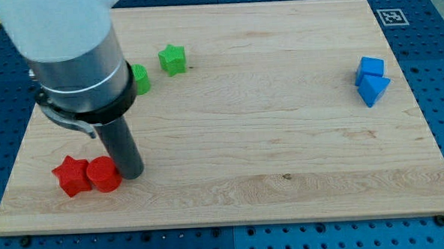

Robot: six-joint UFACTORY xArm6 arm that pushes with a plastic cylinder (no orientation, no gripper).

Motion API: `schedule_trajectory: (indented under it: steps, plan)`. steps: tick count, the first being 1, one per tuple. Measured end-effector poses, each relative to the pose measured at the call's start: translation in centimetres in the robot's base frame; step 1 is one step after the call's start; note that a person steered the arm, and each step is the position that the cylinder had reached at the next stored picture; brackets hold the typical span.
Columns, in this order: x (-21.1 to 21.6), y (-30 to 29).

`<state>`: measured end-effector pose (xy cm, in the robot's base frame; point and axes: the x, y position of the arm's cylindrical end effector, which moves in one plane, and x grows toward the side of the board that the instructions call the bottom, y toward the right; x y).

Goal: Slide the green circle towards center

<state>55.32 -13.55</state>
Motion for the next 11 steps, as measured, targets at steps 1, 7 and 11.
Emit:
schedule_trajectory:
  steps: [1,7,11]
  plan:
    - [0.0,-0.1]
    - [-31.3,11.8]
    - [-32.6,-3.7]
